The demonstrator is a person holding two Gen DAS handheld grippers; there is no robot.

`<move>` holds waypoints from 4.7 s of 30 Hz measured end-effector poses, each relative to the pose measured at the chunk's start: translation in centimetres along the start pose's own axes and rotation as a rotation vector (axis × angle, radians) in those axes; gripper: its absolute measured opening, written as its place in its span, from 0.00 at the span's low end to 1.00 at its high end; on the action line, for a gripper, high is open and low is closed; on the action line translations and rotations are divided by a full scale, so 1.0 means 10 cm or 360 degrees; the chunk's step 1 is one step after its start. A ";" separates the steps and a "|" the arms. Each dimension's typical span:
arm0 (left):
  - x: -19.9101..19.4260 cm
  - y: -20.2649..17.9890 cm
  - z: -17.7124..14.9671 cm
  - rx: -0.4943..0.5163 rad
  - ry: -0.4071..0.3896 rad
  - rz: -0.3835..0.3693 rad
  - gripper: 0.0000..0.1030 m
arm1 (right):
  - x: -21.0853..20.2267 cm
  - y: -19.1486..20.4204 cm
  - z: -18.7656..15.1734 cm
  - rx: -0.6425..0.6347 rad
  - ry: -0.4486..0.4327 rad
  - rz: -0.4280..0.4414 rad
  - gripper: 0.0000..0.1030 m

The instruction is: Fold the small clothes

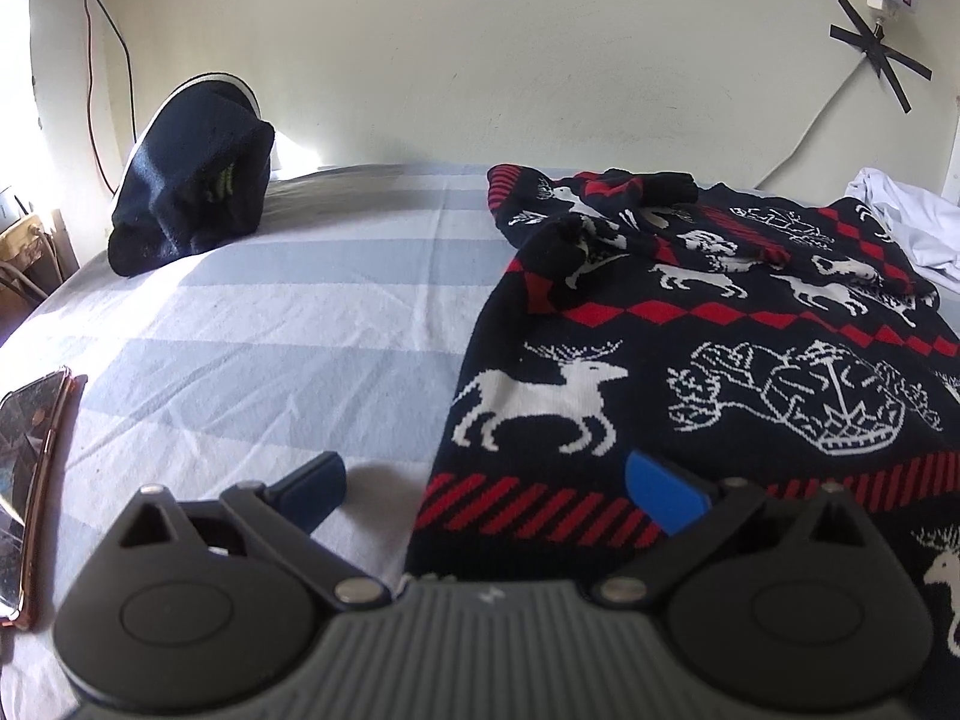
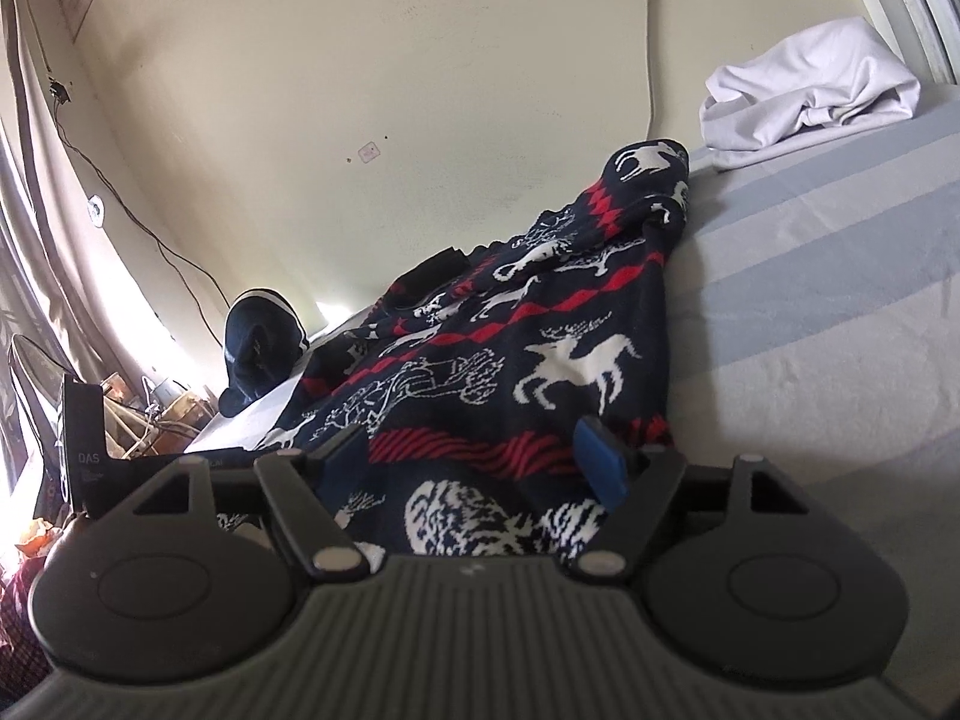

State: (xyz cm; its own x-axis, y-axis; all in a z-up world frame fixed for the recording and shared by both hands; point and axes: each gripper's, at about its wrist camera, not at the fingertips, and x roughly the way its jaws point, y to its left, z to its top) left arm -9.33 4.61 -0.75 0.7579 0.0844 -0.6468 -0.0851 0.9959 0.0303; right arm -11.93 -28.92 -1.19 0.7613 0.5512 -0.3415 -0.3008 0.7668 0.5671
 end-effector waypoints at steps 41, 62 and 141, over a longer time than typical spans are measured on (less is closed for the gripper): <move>-0.13 -0.25 0.02 0.0115 0.0083 0.0189 1.00 | 0.00 0.07 -0.05 -0.0020 -0.0062 -0.0073 0.76; -0.14 -0.25 0.01 0.0151 0.0070 0.0201 1.00 | -0.01 0.08 -0.07 -0.0017 -0.0071 -0.0074 0.76; -0.82 0.56 -0.36 0.0066 0.0388 -0.0614 0.12 | -0.72 0.02 -0.09 -0.0045 0.0509 0.0039 0.08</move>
State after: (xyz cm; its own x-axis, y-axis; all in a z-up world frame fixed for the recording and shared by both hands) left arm -18.34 9.37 1.93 0.5541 -0.2981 -0.7772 0.2032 0.9539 -0.2210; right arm -18.02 -32.40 0.70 0.5358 0.6418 -0.5487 -0.3360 0.7582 0.5587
